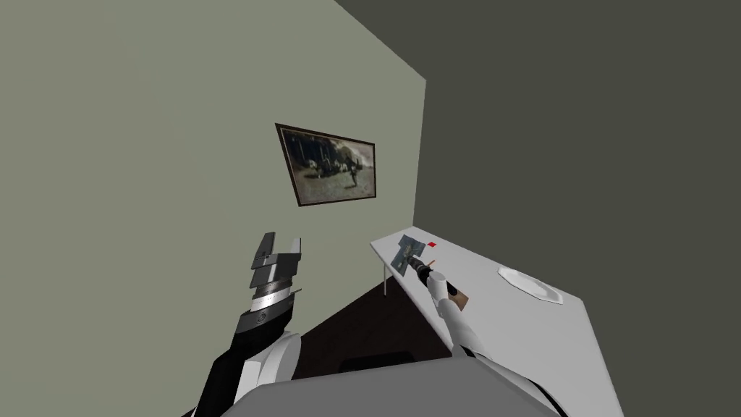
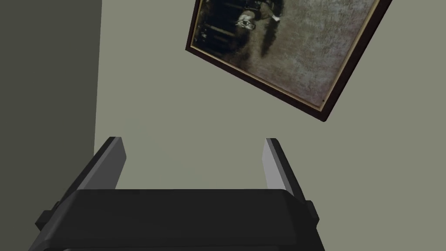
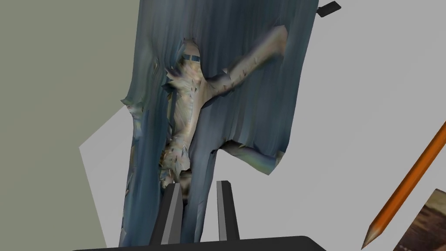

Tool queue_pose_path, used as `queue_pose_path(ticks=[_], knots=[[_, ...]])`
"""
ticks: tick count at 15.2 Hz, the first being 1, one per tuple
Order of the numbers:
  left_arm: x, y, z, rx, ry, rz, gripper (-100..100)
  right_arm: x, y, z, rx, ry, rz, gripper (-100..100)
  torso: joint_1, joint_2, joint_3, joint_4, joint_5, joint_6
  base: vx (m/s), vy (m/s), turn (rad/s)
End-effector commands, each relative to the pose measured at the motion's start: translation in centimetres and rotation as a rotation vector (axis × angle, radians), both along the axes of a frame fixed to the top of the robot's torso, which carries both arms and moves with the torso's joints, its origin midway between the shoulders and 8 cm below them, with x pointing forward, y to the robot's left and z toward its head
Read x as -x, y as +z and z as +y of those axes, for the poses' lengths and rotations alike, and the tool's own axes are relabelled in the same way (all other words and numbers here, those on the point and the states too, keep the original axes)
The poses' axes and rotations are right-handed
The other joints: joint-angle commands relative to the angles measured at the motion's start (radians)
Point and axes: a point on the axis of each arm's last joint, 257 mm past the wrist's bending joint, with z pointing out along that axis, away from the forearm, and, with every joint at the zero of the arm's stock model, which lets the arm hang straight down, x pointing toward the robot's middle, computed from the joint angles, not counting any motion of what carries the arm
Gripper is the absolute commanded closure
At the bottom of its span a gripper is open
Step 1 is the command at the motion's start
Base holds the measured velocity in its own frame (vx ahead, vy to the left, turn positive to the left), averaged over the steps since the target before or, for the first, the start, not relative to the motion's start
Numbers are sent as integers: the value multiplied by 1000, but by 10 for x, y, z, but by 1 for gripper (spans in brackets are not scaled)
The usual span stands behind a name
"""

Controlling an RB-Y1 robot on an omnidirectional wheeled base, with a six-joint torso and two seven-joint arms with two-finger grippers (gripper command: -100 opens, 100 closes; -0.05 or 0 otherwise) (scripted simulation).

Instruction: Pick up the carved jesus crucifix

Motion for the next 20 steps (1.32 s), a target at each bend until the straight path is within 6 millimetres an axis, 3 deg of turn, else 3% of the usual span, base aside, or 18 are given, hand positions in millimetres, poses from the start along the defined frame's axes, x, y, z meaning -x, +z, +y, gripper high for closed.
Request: queue_pose_path(ticks=[1,8,12,20], knots=[[0,0,0,0,0,0,0,-2,1,4,9,18,-3,100,0,0,0,0,0,0,13,17,62],[0,0,0,0,0,0,0,-12,17,41,-35,174,-67,100,6,-2,-1,0,3,3,68,120,-379],[0,0,0,0,0,0,0,-13,20,47,-6,208,-82,100,-1,2,2,2,1,-1,4,28,2],[0,0,0,0,0,0,0,-19,53,79,-36,347,-212,100,7,2,2,3,5,2,33,114,-338]])
